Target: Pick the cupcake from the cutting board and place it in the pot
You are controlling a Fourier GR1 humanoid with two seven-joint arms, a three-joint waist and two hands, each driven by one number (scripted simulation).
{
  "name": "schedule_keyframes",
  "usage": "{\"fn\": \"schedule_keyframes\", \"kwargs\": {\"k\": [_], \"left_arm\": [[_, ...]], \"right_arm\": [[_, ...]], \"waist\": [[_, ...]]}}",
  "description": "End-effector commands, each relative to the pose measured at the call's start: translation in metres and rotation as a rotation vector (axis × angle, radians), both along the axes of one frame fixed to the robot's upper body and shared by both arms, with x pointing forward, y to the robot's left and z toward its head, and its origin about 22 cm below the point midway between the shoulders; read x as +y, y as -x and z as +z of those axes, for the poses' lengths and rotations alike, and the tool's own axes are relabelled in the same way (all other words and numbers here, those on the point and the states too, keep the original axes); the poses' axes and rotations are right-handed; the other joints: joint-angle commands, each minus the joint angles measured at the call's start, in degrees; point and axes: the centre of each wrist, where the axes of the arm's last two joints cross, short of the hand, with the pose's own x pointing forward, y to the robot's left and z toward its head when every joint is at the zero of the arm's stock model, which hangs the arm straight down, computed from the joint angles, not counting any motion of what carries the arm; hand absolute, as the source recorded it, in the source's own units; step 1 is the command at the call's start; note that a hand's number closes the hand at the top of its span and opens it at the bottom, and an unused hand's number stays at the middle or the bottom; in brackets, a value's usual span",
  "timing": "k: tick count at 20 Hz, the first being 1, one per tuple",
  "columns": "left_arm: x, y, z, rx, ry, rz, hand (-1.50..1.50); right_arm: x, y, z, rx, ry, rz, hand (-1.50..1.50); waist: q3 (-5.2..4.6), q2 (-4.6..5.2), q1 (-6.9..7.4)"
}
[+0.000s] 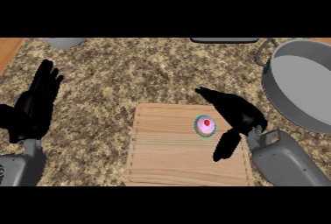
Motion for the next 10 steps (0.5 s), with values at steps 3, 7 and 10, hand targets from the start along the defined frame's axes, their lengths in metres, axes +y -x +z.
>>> {"fn": "schedule_keyframes", "kwargs": {"k": [3,7,10], "left_arm": [[0.0,0.0,0.025,0.01,0.004,-0.012,0.0],[0.007,-0.003,-0.003,-0.008,-0.007,0.001,0.0],[0.001,0.009,0.003,0.003,-0.001,0.001,0.0]], "right_arm": [[-0.002,-0.012,-0.015,0.009,-0.004,-0.002,-1.5],[0.002,-0.02,-0.036,-0.01,0.003,-0.003,-1.5],[-0.001,0.015,-0.045,0.007,0.03,-0.004,-1.5]], "waist": [[0.01,-0.01,0.06],[0.0,0.09,0.08],[0.01,-0.06,-0.14]]}}
